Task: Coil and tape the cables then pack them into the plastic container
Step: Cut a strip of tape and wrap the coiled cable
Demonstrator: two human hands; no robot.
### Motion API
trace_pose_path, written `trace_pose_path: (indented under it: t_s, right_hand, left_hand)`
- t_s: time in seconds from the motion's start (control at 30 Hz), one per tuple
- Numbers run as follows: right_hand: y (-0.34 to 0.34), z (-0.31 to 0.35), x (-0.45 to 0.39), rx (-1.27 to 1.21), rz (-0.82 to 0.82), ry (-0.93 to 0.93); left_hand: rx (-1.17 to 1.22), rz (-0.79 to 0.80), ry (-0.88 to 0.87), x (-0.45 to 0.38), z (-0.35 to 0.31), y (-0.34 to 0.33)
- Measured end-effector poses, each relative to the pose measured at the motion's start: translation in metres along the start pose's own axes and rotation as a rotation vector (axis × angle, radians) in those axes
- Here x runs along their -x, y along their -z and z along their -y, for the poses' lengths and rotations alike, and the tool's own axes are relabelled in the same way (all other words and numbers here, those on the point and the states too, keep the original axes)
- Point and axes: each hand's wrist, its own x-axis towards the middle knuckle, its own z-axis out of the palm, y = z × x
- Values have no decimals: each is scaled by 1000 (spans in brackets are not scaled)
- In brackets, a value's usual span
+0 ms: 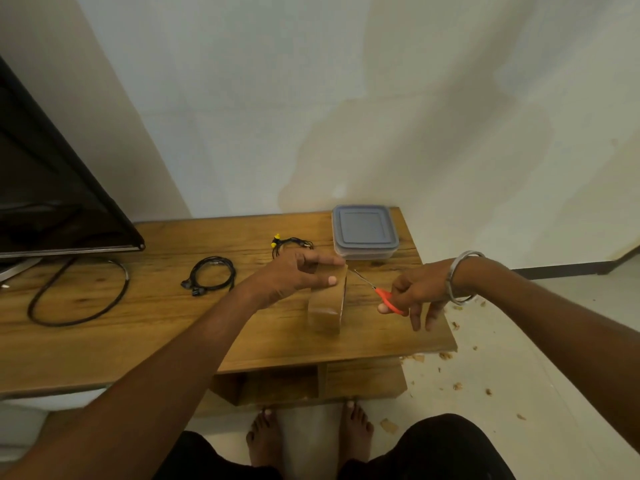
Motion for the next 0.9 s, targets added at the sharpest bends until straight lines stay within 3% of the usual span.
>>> trace_pose_path:
  t_s: [0.9]
  right_hand:
    - [36,23,-27,253,-3,-21]
  left_hand:
    - [-25,40,-40,-5,6,1]
